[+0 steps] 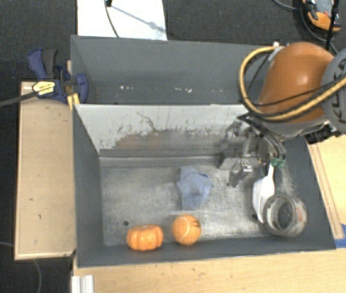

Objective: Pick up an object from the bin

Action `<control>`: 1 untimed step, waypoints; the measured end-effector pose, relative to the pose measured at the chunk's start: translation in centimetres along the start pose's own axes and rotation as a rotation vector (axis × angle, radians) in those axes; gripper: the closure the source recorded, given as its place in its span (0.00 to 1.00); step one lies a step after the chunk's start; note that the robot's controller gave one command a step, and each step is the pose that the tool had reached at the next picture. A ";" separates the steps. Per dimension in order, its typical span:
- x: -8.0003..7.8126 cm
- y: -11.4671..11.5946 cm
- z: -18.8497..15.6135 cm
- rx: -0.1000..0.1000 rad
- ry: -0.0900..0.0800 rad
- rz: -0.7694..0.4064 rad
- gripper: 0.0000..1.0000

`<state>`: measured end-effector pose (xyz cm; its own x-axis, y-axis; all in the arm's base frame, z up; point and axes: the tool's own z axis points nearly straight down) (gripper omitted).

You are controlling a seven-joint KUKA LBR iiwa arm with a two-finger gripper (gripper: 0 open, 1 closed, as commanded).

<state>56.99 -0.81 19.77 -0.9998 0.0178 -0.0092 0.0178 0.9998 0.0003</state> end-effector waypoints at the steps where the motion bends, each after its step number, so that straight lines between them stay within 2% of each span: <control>1: -0.5 3.1 2.9 -0.001 0.010 -0.123 0.00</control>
Offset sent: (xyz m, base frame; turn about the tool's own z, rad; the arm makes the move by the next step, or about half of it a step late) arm 0.0044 0.0730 -0.1258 -0.2657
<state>57.55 2.27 16.84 -0.9944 -0.1054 0.0007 -0.1054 0.9944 0.0005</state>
